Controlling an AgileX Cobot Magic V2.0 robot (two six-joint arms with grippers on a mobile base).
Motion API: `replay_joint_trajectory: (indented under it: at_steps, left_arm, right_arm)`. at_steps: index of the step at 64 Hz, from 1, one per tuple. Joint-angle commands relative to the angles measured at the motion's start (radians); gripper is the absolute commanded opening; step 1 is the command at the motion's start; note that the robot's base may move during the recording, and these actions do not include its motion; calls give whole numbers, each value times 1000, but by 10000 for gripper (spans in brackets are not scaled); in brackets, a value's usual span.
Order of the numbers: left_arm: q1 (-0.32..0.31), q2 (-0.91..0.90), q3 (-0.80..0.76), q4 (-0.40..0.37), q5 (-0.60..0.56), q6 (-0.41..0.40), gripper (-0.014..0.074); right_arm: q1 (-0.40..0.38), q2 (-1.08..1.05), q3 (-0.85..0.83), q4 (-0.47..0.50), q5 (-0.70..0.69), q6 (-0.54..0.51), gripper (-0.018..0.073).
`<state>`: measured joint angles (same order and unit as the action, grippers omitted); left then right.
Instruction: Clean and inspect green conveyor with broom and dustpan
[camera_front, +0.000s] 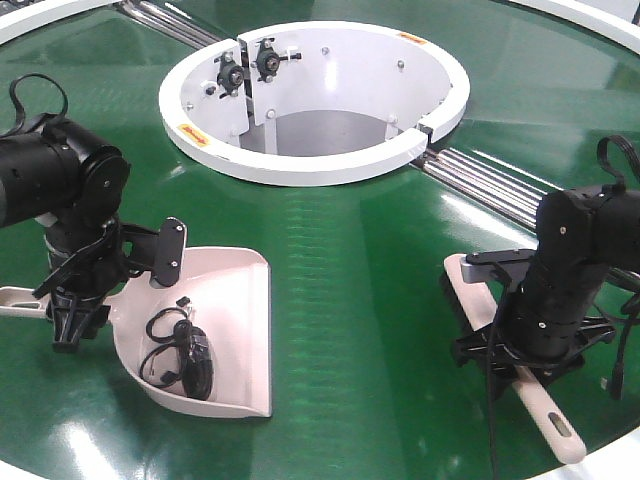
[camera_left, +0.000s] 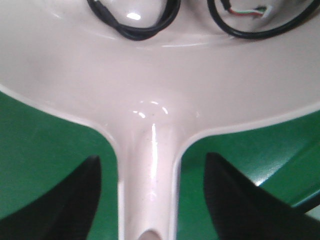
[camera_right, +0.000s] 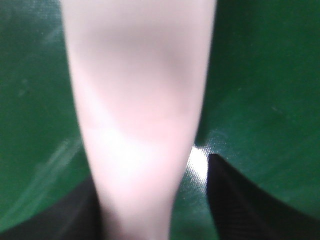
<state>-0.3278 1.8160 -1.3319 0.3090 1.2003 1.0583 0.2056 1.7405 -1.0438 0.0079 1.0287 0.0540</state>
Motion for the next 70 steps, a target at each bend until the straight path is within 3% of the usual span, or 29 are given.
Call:
replay_joint_trajectory:
  at_steps: [1,27,39,53,59,70]
  left_arm:
    - [-5,-39,-26,7,10,-52,518]
    - [-5,-116,-26,-5,25,-195,552]
    - [-5,-241,-26,-93,13,-201,552]
    - [-5,-366,-26,-290,-67,-206,552]
    - [-5,-409,-26,-370,-73,-296,551]
    - [3,-493,-26,-385,-70,-522,519]
  right_arm:
    - [-4,-40,-21,-1,7,2,495]
    - [-4,-183,-21,-2,-38,1,527]
    - [-4,-335,-21,2,-170,1,527]
    - [-4,-504,-21,0,-289,-18,527]
    - [-4,-583,-21,0,-313,-33,527]
    - [-4,-741,-17,-1,-317,-74,527]
